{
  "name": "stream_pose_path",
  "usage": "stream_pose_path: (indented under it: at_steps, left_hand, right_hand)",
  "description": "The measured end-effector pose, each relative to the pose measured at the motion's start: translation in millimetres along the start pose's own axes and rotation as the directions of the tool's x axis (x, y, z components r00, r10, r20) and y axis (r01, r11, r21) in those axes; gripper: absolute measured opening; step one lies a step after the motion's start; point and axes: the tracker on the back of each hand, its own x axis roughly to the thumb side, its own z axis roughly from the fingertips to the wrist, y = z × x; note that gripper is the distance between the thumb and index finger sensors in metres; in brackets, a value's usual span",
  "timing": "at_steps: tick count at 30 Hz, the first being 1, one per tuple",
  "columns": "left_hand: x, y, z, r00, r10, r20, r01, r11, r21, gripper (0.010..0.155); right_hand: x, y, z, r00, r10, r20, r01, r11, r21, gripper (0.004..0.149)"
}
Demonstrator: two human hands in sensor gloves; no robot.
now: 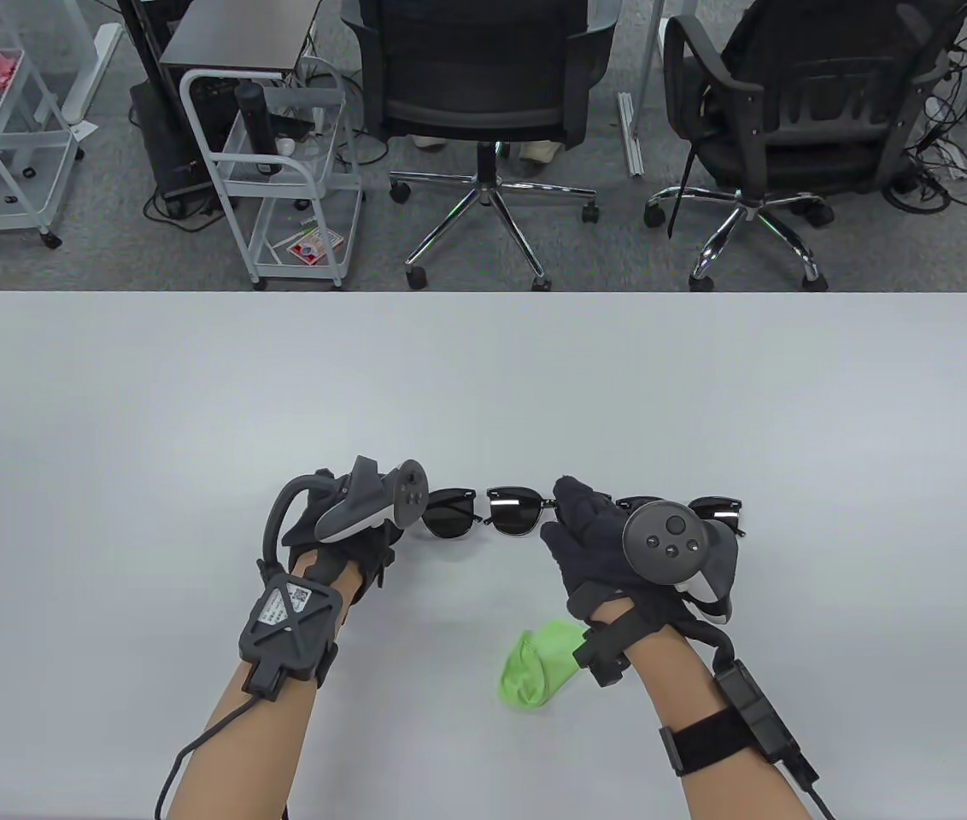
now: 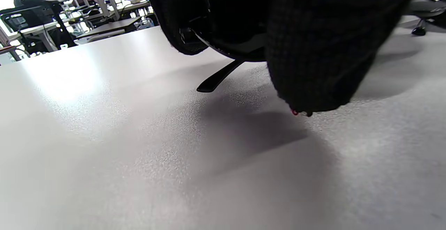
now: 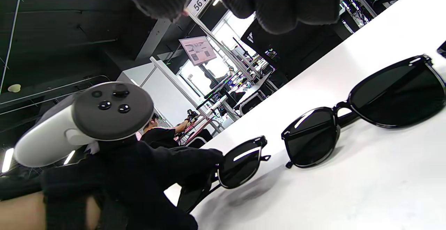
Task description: Dust sunglasses
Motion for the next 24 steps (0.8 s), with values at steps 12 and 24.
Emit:
stream_pose_path:
  at_steps: [12,24]
  left_hand:
    - [-7,-7,-13,0.999,0.032,0.026,-0.030,0.997,-0.065,0.089]
    - [-17,8,11,0.995,0.096,-0.002,-0.095,0.993,0.064,0.098]
  right_hand:
    - [0,0,-1,0.999,-0.037,-0.002,0.037,0.999,0.002,0.067]
    - [-3,-5,-4,0.999,-0.052,-0.011,0.052,0.999,-0.003,0.067]
